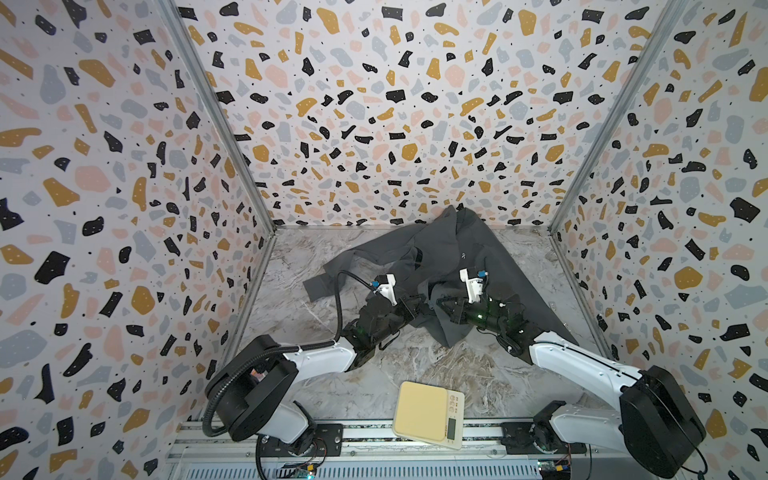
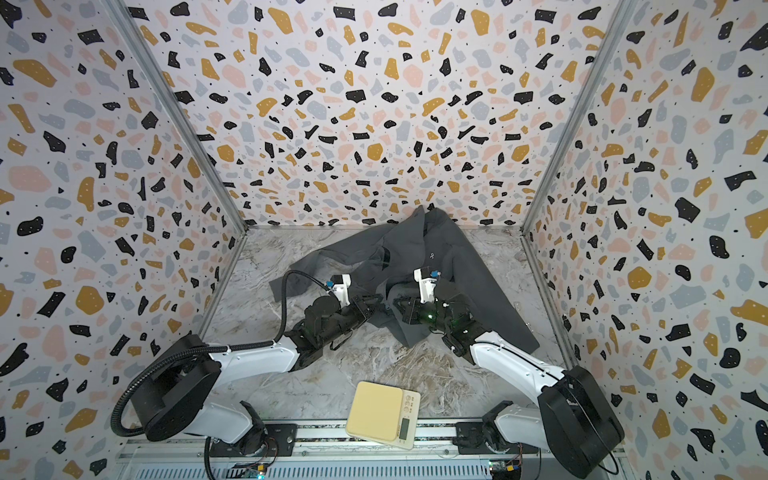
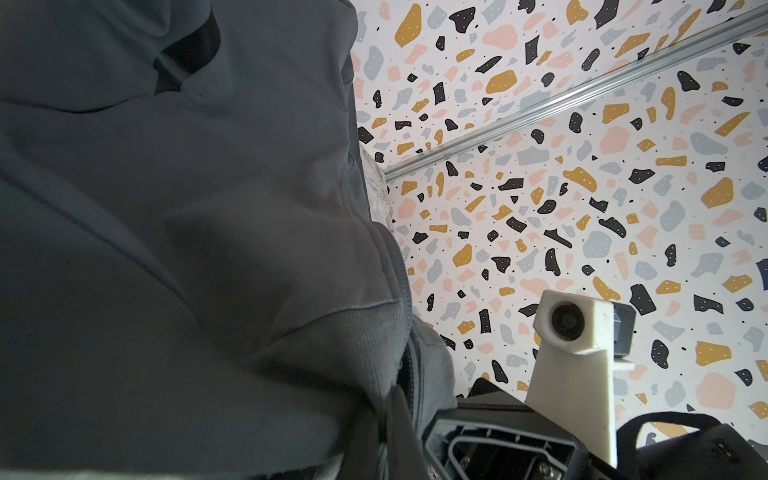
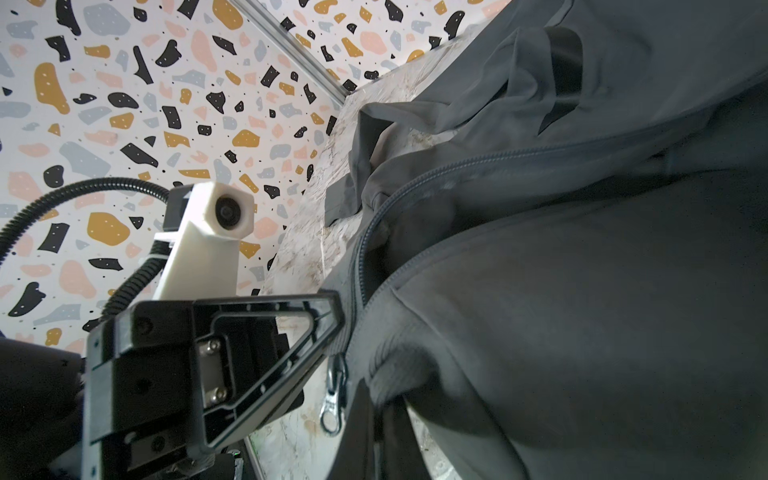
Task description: Zip up the jacket
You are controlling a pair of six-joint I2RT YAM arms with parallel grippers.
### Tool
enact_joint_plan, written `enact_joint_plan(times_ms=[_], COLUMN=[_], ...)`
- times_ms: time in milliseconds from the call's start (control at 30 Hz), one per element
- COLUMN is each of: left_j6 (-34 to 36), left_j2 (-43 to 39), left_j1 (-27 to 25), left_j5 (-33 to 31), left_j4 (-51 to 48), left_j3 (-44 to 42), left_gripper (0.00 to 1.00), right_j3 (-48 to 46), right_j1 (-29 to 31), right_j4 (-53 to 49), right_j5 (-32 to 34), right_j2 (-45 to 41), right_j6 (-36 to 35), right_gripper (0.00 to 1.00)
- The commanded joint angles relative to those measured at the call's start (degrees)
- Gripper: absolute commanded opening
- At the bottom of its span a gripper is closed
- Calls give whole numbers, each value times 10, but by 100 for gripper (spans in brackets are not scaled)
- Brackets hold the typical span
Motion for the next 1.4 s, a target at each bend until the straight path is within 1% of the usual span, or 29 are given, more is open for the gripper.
enact_joint_plan(times_ms=[0, 167, 267, 433, 533, 833, 1000, 1067, 1133, 1267, 1367], left_j6=[-3, -10, -10, -25, -32, -36, -36, -36, -34, -28, -3], left_j2=[10, 27, 36, 58, 71, 90, 95, 96, 95, 82, 55], left_j1=[-6, -11, -15, -17, -19, -24, -25, -25, -25, -25, -24], left_j5=[16, 25, 27, 37, 42, 47, 47, 47, 47, 40, 23], left_j4=[51, 66, 69, 96, 110, 117, 117, 117, 117, 115, 93], left_j3=[20, 22, 20, 13, 10, 9, 9, 8, 8, 3, -1], left_gripper=[0, 0, 0, 0, 0, 0, 0, 0, 0, 0, 0], right_j3=[2, -3, -4, -39, -57, -91, -85, -81, -76, -72, -75], right_j1=[6, 6, 4, -5, -8, -20, -22, -22, -23, -27, -35], right_j4=[17, 32, 20, 80, 113, 196, 209, 204, 198, 186, 169], right_j5=[-15, -21, -11, -38, -56, -88, -111, -118, -122, -130, -130], right_j2=[-7, 4, 11, 23, 29, 36, 47, 51, 52, 44, 23], right_j6=[1, 17, 36, 89, 118, 152, 138, 131, 125, 114, 98], right_gripper=[0, 0, 12, 24, 29, 31, 30, 28, 21, 0, 0])
